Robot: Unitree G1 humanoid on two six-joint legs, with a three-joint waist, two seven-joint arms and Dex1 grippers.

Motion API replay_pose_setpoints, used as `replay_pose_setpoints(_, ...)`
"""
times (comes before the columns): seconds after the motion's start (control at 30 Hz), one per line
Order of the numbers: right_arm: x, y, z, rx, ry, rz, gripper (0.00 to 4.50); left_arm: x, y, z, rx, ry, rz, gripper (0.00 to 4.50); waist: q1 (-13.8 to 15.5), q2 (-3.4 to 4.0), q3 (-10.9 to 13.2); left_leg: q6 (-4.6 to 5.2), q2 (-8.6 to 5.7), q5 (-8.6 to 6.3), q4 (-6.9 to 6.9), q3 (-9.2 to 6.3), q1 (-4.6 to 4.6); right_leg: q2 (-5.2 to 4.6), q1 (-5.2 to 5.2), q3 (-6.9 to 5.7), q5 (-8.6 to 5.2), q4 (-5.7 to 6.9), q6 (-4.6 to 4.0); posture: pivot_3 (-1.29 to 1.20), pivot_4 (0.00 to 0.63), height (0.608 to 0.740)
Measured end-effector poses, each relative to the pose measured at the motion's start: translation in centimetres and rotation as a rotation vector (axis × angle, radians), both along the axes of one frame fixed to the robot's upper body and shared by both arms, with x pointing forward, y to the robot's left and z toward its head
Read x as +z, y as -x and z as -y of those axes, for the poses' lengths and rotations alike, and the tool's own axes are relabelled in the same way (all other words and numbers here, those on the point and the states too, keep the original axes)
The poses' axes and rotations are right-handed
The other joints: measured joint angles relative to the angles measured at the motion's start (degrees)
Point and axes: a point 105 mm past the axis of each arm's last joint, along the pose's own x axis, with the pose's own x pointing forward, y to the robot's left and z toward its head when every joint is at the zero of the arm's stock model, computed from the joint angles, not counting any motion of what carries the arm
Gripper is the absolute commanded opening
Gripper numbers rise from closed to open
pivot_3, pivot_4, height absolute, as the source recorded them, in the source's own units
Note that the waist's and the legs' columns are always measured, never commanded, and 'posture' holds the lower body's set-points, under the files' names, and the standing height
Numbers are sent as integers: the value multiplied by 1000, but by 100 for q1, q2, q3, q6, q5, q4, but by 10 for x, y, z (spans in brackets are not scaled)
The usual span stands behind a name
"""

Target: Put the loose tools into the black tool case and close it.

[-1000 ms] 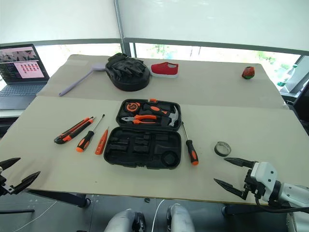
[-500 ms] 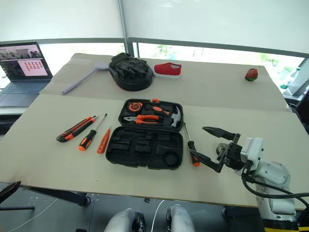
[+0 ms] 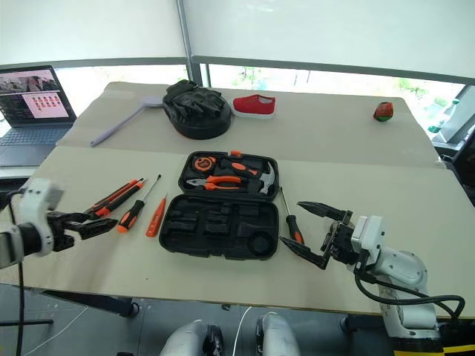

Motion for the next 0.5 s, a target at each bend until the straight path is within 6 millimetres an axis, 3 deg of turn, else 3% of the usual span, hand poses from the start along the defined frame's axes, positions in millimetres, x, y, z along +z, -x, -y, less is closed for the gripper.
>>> replay_pose_setpoints(0.13, -2, 1, -1, -7, -4, -8, 4408, -17, -22, 7, 26, -37, -55, 4500, -9, 0, 0, -5, 0, 3, 0, 0, 6, 3, 3, 2, -1, 2, 1, 0, 150, 740)
replay_pose_setpoints(0.17, -2, 1, -2, -6, -5, -8, 4500, -20, -26, 8, 29, -39, -60, 4077, -8, 0, 0, -5, 0, 3, 0, 0, 5, 4, 4, 2, -1, 2, 0, 0, 150, 740)
replay_pose_setpoints(0.23, -2, 1, -3, -5, -5, -7, 4500, -24, -32, 11, 27, -44, -64, 3767, -4, -1, 0, -4, -1, 4, 0, 0, 4, 3, 4, 2, 0, 1, 0, 0, 150, 740)
replay_pose_setpoints(0.5, -5, 4, -2, -13, -6, -21, 4500, -29, -51, 15, 7, -100, -10, 810, 25, -1, 0, -2, -2, 5, 3, 0, 7, 2, 6, 2, 0, 3, 0, 0, 150, 740)
